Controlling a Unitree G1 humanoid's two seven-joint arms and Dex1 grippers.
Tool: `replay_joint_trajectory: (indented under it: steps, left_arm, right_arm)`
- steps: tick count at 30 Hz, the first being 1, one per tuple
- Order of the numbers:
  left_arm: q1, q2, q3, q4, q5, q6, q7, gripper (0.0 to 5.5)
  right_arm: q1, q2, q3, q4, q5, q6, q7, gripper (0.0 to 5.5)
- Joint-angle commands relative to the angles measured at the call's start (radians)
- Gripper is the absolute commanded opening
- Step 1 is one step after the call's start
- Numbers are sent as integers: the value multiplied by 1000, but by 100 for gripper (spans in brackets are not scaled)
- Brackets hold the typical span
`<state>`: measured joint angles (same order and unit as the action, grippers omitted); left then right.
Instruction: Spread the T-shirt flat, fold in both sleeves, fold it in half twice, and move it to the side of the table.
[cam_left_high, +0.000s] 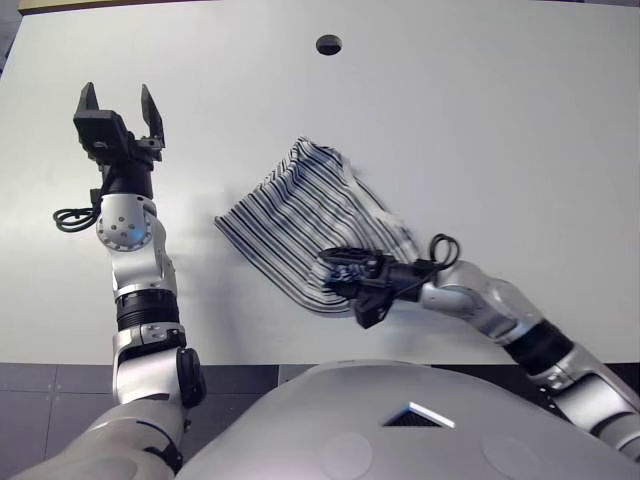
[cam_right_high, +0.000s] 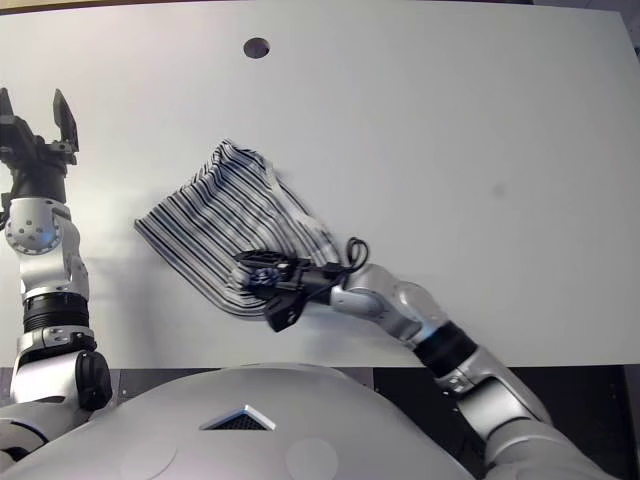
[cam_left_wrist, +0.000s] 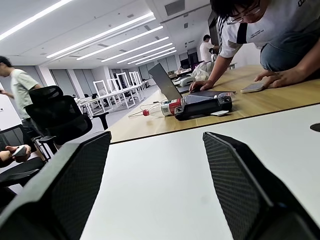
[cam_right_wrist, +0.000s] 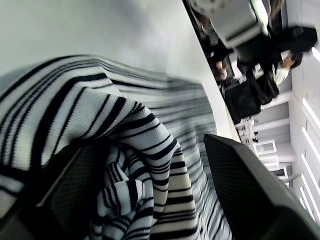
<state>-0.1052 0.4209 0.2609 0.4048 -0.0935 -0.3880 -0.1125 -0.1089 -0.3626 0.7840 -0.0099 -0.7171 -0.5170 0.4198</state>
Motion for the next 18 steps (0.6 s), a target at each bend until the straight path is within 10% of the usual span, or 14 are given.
replay_joint_trajectory:
  steps: [1, 11, 18]
  left_arm:
    - [24, 18, 22, -25, 2, 34, -4, 341]
    - [24, -20, -14, -73, 7, 29, -30, 341]
    - [40, -47, -16, -93, -2, 21, -27, 341]
  right_arm:
    - [-21, 82, 46, -1, -23, 25, 16, 346]
    - [-56, -134, -123, -387, 327, 47, 265, 346]
    - [-348, -7, -196, 81, 232, 54, 126, 346]
